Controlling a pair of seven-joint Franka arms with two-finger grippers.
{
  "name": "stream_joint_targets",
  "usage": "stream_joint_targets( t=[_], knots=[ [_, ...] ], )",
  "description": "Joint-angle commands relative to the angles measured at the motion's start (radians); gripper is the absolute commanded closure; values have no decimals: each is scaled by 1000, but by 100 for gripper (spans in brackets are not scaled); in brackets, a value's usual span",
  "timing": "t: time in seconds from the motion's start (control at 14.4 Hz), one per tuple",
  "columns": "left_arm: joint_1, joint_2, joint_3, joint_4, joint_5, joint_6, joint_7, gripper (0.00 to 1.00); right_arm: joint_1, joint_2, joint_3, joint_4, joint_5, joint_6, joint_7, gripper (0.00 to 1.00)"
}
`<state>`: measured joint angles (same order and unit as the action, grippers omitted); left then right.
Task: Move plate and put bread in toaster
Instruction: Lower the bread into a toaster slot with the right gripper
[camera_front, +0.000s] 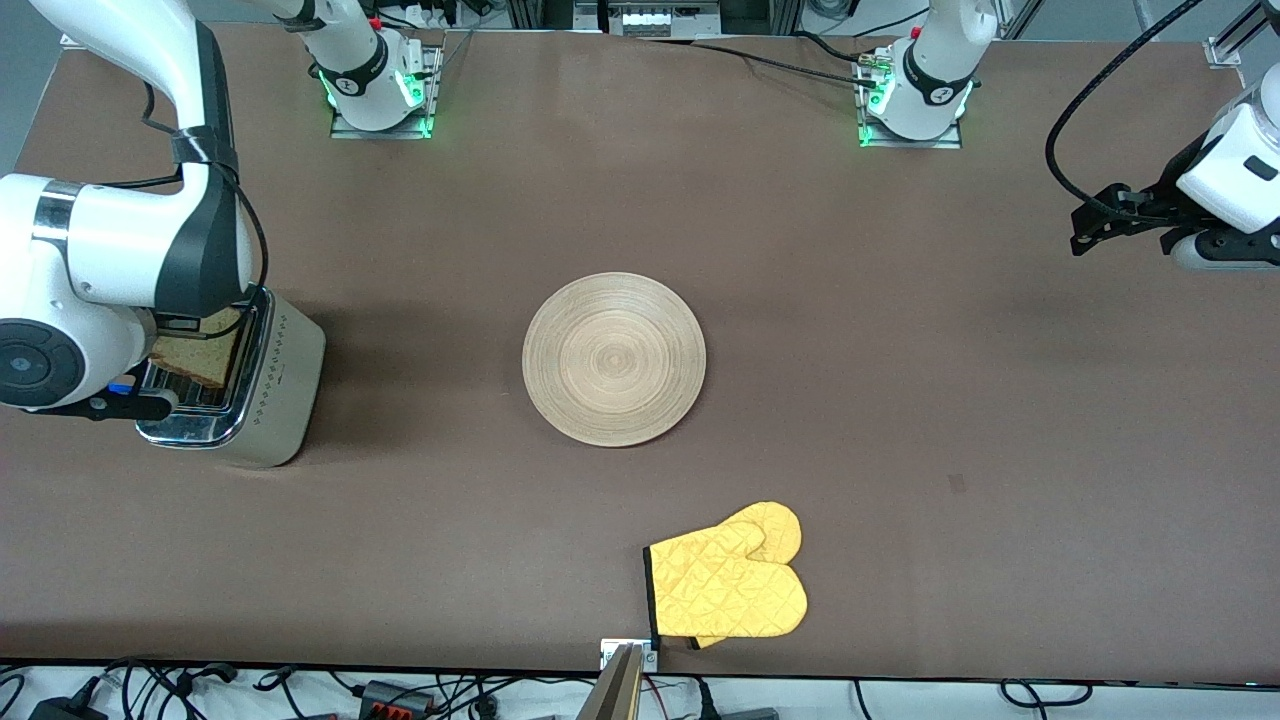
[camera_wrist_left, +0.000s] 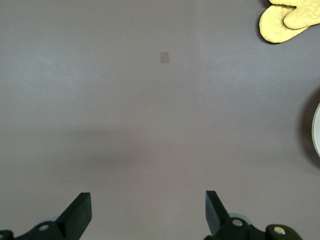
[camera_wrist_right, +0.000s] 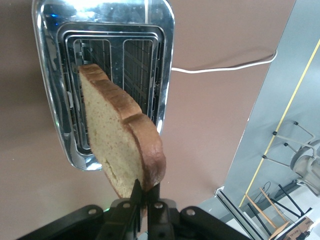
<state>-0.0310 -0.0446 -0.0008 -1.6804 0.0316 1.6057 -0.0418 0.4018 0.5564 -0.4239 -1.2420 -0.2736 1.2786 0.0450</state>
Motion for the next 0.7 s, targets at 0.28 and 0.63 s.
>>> stream_joint_targets(
  t=[0.28,0.63],
  knots=[
    [-3,6,2,16,-18,-1,-1,0,3,7,-1,-22,-15,11,15,100],
    [-3,6,2,16,-18,-1,-1,0,-3,14,-3,-19,-15,56,1,100]
  ],
)
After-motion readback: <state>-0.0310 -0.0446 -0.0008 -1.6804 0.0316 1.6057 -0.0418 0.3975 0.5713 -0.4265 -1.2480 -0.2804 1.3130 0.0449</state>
